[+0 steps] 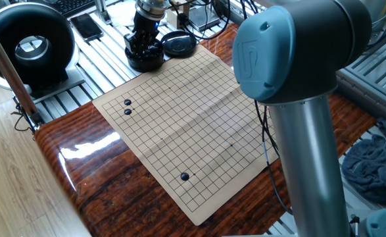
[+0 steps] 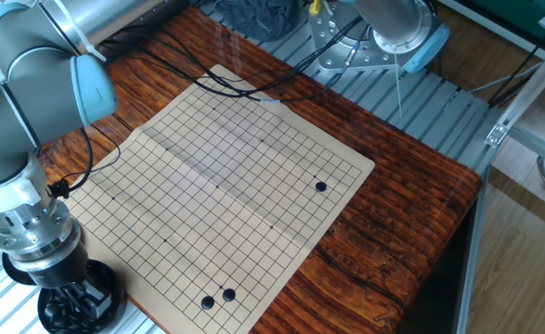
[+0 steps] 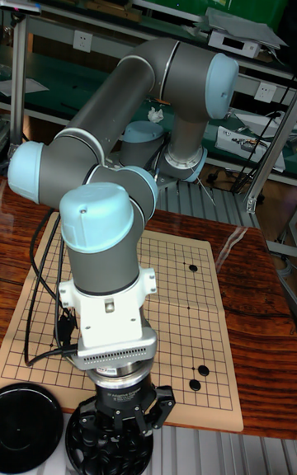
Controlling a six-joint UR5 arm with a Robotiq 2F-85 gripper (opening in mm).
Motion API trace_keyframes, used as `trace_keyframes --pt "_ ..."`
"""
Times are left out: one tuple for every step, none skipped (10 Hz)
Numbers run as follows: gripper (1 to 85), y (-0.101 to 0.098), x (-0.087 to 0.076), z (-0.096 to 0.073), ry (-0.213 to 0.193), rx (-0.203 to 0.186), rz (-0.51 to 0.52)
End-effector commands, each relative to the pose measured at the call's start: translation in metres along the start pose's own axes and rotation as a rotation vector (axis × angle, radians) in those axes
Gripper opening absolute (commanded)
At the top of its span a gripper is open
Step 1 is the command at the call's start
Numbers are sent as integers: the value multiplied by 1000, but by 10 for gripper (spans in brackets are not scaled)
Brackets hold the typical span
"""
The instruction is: Play the first move as black on the 3-4 point in the upper right corner of the Go board
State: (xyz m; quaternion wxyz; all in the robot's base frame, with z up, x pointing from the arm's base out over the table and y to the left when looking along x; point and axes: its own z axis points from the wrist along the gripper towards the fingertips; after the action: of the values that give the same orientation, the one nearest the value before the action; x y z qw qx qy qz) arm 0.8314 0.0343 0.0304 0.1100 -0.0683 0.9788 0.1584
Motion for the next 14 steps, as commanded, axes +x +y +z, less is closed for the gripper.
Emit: trace_keyframes --pt "273 0 0 0 1 -7 7" --pt "270 0 0 -1 1 -7 7" --pt "263 0 -1 -1 0 -10 8" --pt "250 1 -1 -2 -1 -16 8" --pt "213 1 -2 -3 -2 -23 5" --pt "187 1 -2 -4 -1 -23 2" --pt "163 0 -2 -4 0 -22 1" --pt "157 0 -3 -4 -2 -22 3" --pt "150 2 -4 -5 -4 -26 5" --pt "140 2 -5 -6 -6 -29 6" --pt "140 2 -5 -6 -6 -30 6" --pt "140 1 -4 -6 -3 -26 10" --pt "97 1 -3 -7 3 -24 12" --pt "43 0 1 -9 18 -17 21"
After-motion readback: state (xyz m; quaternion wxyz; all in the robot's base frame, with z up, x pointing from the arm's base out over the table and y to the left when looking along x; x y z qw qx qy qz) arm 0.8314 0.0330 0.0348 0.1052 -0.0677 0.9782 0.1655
